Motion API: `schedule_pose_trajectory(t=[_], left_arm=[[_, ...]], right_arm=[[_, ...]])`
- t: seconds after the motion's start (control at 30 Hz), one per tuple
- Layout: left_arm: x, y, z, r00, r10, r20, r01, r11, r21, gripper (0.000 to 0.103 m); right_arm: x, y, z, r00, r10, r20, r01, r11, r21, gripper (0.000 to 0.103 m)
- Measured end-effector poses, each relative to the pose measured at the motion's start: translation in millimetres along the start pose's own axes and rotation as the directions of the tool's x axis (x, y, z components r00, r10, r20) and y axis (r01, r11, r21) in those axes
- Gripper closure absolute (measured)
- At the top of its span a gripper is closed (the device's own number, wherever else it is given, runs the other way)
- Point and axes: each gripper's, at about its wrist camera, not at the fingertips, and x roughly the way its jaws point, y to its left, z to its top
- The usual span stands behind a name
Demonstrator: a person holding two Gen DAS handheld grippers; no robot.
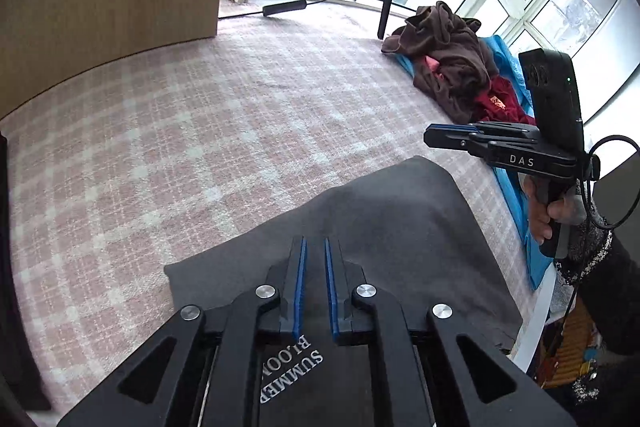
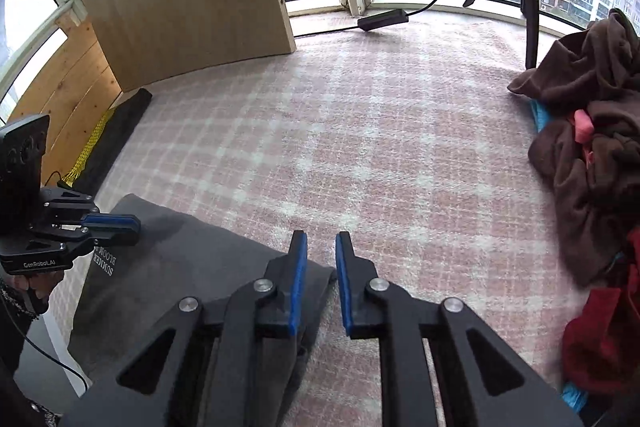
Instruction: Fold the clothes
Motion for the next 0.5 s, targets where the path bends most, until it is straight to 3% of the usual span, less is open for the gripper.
schedule_pose_trajectory(t=[0.13, 0.2, 0.3, 0.43, 0.5], left_arm=[[-5, 23, -11, 0.999, 0.041, -0.006, -0.042, 0.998, -0.037, 0.084], [15, 33, -20, 0.994, 0.092, -0.062, -0.094, 0.995, -0.031, 0.088], [4, 31, -25, 0.993, 0.103, -0.052, -0.105, 0.993, -0.045, 0.092], [-40, -3, -39, 0.999, 0.042, 0.000, -0.042, 0.999, 0.034, 0.091], [-53, -23, -54, 1.000, -0.006, -0.005, 0.006, 0.998, 0.070, 0.084]], right_arm=[[-8, 14, -3, 0.997, 0.072, 0.007, -0.072, 0.997, -0.009, 0.088], [7, 21, -9, 0.998, 0.038, -0.043, -0.040, 0.998, -0.039, 0.088], [26, 30, -20, 0.994, -0.029, -0.105, 0.020, 0.997, -0.079, 0.088], [-16, 48, -37, 0.997, 0.052, -0.057, -0.056, 0.995, -0.077, 0.087], [-35, 65, -55, 0.994, 0.095, -0.061, -0.101, 0.989, -0.107, 0.087]])
